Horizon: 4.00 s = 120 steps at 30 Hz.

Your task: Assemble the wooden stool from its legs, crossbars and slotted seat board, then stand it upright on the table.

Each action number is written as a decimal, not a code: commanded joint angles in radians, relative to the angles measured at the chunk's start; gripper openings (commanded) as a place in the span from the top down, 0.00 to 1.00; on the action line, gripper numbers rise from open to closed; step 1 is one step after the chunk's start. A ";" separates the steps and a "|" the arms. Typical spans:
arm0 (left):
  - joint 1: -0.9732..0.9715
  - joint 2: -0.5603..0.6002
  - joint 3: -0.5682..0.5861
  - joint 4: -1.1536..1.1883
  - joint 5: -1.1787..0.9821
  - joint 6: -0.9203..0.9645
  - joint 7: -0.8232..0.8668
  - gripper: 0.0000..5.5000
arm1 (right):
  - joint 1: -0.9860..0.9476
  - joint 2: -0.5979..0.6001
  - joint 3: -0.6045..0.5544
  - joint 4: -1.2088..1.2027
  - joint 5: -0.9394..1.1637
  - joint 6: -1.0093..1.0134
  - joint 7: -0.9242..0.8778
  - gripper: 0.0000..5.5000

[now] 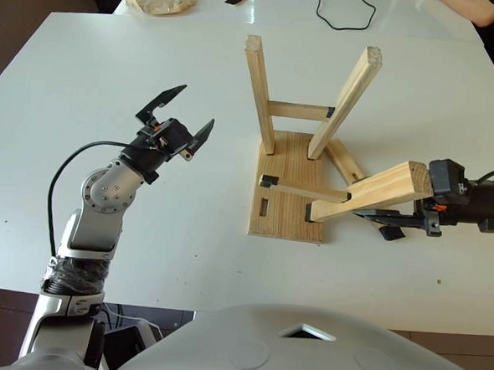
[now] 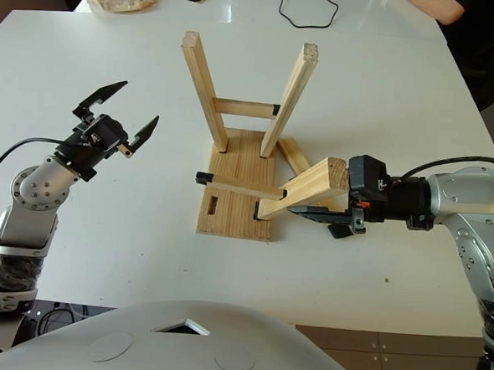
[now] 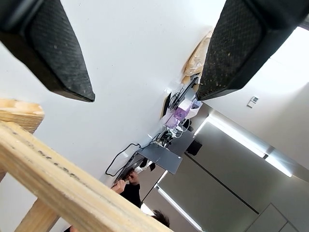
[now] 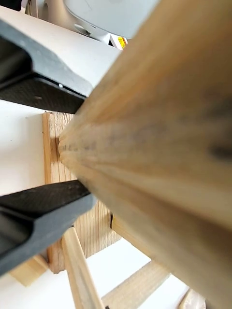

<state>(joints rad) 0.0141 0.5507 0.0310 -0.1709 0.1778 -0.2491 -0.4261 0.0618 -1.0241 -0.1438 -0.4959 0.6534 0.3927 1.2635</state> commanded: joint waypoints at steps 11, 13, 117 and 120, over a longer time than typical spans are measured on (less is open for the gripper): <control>-0.012 -0.008 -0.021 -0.007 0.017 0.014 0.009 0.29 | -0.098 0.013 0.213 0.055 -0.165 -0.033 0.020 0.64; -0.012 -0.010 -0.025 -0.005 0.019 0.014 0.010 0.29 | -0.118 0.018 0.260 0.107 -0.200 -0.038 0.025 0.64; 0.170 0.007 -0.027 -0.067 0.097 0.039 0.049 0.29 | 0.260 0.319 0.062 0.352 -0.397 -0.077 -0.436 0.57; 0.159 0.005 -0.010 -0.065 0.086 0.043 0.059 0.29 | 0.242 0.305 0.055 0.371 -0.398 -0.084 -0.426 0.62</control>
<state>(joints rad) 0.1902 0.5553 0.0024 -0.2406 0.2731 -0.2154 -0.3720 0.3096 -0.7056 -0.0993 -0.1512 0.2725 0.3006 0.8302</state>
